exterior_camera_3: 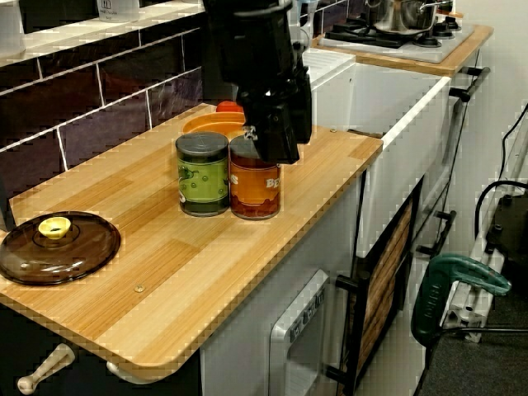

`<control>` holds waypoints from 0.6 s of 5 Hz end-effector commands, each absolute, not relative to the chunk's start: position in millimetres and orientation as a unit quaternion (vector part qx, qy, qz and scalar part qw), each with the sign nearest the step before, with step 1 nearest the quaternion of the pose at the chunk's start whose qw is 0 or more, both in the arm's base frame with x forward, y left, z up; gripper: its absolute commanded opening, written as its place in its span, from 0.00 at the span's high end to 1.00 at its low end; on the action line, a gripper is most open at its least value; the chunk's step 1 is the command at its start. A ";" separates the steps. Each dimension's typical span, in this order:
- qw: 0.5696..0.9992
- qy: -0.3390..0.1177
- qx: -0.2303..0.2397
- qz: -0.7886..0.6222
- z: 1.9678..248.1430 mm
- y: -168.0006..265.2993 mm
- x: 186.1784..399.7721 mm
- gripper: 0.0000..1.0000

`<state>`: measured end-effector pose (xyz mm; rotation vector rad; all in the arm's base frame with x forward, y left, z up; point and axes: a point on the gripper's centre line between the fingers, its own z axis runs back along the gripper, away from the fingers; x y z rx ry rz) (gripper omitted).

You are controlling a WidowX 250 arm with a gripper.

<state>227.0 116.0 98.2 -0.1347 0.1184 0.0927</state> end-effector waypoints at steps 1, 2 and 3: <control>0.998 0.012 -0.006 0.056 132.8 97.4 218.3 0.00; 0.999 0.006 0.005 0.049 138.2 73.0 217.7 0.00; 0.999 -0.001 0.015 0.052 140.3 47.1 219.4 0.00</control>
